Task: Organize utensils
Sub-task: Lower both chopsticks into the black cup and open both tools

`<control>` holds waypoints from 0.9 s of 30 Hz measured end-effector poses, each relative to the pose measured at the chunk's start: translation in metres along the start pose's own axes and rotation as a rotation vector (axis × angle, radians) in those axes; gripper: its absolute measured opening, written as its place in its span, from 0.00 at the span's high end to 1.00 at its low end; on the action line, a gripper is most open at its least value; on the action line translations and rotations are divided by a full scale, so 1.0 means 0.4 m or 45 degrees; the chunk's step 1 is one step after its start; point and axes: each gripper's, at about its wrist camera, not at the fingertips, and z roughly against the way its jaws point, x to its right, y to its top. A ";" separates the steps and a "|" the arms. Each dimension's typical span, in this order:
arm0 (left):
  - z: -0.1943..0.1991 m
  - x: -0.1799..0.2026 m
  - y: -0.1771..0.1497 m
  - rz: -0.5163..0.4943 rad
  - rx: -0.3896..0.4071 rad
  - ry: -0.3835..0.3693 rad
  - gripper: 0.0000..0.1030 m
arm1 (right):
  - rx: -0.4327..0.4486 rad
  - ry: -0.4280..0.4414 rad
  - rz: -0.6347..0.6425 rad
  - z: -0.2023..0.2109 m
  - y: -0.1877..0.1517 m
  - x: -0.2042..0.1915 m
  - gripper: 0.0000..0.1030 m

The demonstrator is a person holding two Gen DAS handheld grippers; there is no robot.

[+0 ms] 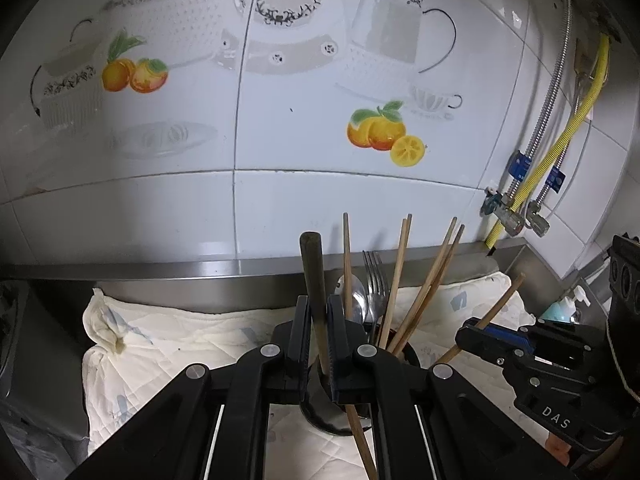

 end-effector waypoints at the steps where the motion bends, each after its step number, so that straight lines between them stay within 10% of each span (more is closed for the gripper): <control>1: -0.001 0.000 0.000 0.001 -0.003 0.002 0.92 | -0.005 0.000 -0.006 -0.001 -0.002 0.003 0.91; 10: -0.003 -0.016 -0.003 0.029 -0.030 -0.033 0.87 | -0.020 0.003 -0.041 0.000 -0.016 0.000 0.81; 14: 0.012 -0.020 -0.002 0.041 -0.011 -0.031 0.51 | -0.001 -0.001 -0.030 0.010 -0.021 -0.009 0.66; 27: 0.116 -0.004 -0.003 0.017 0.071 -0.051 0.32 | 0.074 -0.054 -0.057 0.090 -0.050 -0.021 0.51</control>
